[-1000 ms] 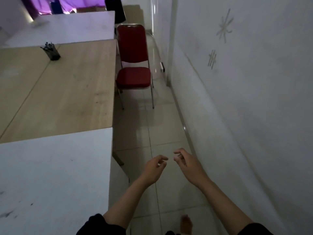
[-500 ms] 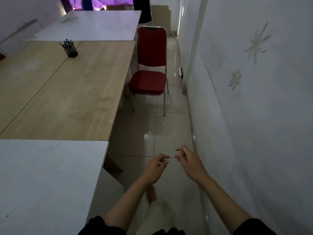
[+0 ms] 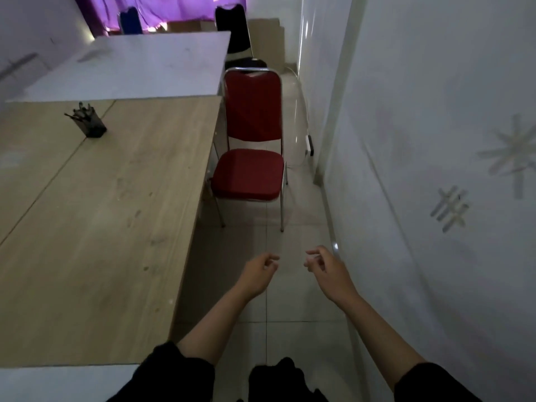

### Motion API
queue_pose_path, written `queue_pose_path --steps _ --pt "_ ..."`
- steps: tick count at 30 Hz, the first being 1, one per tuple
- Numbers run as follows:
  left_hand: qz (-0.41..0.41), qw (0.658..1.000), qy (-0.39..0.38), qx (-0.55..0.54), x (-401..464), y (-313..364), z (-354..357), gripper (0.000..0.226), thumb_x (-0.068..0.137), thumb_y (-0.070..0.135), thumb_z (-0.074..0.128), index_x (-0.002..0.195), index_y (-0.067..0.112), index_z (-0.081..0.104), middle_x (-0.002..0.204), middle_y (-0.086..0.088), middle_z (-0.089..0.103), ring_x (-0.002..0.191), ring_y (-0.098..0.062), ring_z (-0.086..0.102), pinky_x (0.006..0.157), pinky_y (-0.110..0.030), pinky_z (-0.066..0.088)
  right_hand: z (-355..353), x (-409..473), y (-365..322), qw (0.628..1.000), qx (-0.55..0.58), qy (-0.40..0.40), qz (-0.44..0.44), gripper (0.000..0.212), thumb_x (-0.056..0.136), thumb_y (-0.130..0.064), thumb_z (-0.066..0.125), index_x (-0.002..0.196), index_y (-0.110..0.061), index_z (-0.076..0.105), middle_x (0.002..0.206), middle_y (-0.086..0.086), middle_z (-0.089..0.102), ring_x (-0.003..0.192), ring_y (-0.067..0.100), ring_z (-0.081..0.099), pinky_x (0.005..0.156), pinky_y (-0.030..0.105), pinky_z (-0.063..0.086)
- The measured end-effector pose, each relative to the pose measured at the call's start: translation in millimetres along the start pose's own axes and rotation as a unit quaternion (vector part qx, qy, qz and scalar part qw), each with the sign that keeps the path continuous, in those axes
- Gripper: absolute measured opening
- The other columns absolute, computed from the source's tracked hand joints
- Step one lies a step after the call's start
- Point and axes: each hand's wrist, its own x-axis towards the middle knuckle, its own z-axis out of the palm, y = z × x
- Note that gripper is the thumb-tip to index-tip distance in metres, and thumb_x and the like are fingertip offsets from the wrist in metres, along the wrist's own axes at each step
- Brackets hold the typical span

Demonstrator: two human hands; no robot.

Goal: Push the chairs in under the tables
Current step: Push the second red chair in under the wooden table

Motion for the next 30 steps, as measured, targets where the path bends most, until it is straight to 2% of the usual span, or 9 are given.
queue_pose_path --steps 7,12,15,17,20,22,24,26,30 --pt "0.004 1.000 -0.029 -0.004 109.6 19.1 -19.2 0.026 0.096 0.022 0.051 0.119 0.015 0.059 0.111 -0.008 0.064 0.098 -0.021 0.063 0.087 -0.031 0.050 -16.9 102.2 7.1 1.000 0.008 -0.003 0.027 0.008 0.095 -0.027 0.050 0.101 -0.024 0.055 0.089 -0.002 0.069 0.083 0.011 0.065 0.071 0.023 0.049" --pt "0.007 1.000 -0.014 -0.025 213.6 51.2 -28.5 0.025 0.095 0.018 0.051 0.118 0.013 0.060 0.110 -0.009 0.064 0.096 -0.021 0.063 0.083 -0.027 0.049 -48.6 214.4 7.9 1.000 0.005 -0.005 0.028 0.009 0.096 -0.028 0.050 0.101 -0.024 0.056 0.091 0.000 0.069 0.084 0.013 0.065 0.076 0.030 0.052" --pt "0.017 1.000 -0.010 -0.021 277.4 85.9 -36.6 0.025 0.096 0.015 0.050 0.118 0.009 0.059 0.103 -0.007 0.064 0.087 -0.018 0.062 0.069 -0.010 0.045 -83.7 284.0 -1.9 1.000 0.000 0.001 0.016 0.013 0.096 -0.027 0.050 0.105 -0.020 0.057 0.091 0.001 0.068 0.085 0.013 0.064 0.075 0.028 0.050" --pt "0.020 0.999 0.001 -0.025 318.5 110.1 -41.9 0.025 0.096 0.014 0.050 0.117 0.009 0.060 0.100 -0.006 0.065 0.083 -0.015 0.060 0.063 -0.005 0.042 -109.7 327.9 -10.4 1.000 -0.005 -0.004 0.008 0.013 0.096 -0.027 0.049 0.105 -0.022 0.056 0.091 -0.001 0.068 0.085 0.013 0.064 0.074 0.028 0.050" --pt "0.028 0.998 0.023 -0.059 373.0 138.6 -50.1 0.025 0.095 0.017 0.049 0.118 0.015 0.060 0.105 -0.005 0.067 0.083 -0.011 0.060 0.070 -0.016 0.047 -141.5 395.4 -16.2 1.000 -0.025 -0.001 -0.007 0.014 0.096 -0.028 0.048 0.106 -0.023 0.056 0.093 -0.003 0.068 0.087 0.012 0.064 0.069 0.022 0.046" --pt "0.017 0.997 0.033 -0.072 403.6 151.2 -56.9 0.024 0.096 0.019 0.049 0.118 0.017 0.059 0.106 -0.002 0.065 0.088 -0.009 0.061 0.069 -0.015 0.046 -154.6 437.2 -23.5 0.999 -0.044 0.006 -0.012 0.017 0.096 -0.028 0.048 0.108 -0.019 0.057 0.095 -0.002 0.068 0.086 0.014 0.063 0.067 0.021 0.043" --pt "0.001 0.996 0.041 -0.082 424.9 154.3 -60.8 0.023 0.096 0.019 0.050 0.116 0.019 0.059 0.104 0.000 0.065 0.092 -0.010 0.062 0.074 -0.017 0.049 -155.4 465.4 -30.7 0.999 -0.043 -0.008 -0.015 0.017 0.096 -0.028 0.048 0.108 -0.019 0.057 0.095 -0.001 0.068 0.086 0.014 0.062 0.070 0.025 0.047" --pt "-0.007 0.993 0.063 -0.103 449.1 152.6 -64.9 0.020 0.094 0.019 0.052 0.112 0.021 0.061 0.099 0.000 0.067 0.092 -0.015 0.065 0.081 -0.028 0.054 -149.1 492.5 -34.0 0.999 -0.033 -0.028 -0.026 0.016 0.095 -0.029 0.048 0.106 -0.020 0.057 0.094 -0.003 0.068 0.086 0.013 0.063 0.077 0.032 0.051" --pt "-0.024 0.986 0.099 -0.128 506.8 153.2 -80.9 0.019 0.094 0.015 0.053 0.109 0.023 0.061 0.097 0.007 0.065 0.091 -0.013 0.063 0.072 -0.016 0.047 -141.4 556.4 -42.6 0.996 -0.040 -0.066 -0.044 0.020 0.095 -0.034 0.048 0.107 -0.021 0.057 0.095 -0.006 0.067 0.087 0.009 0.063 0.079 0.034 0.053"
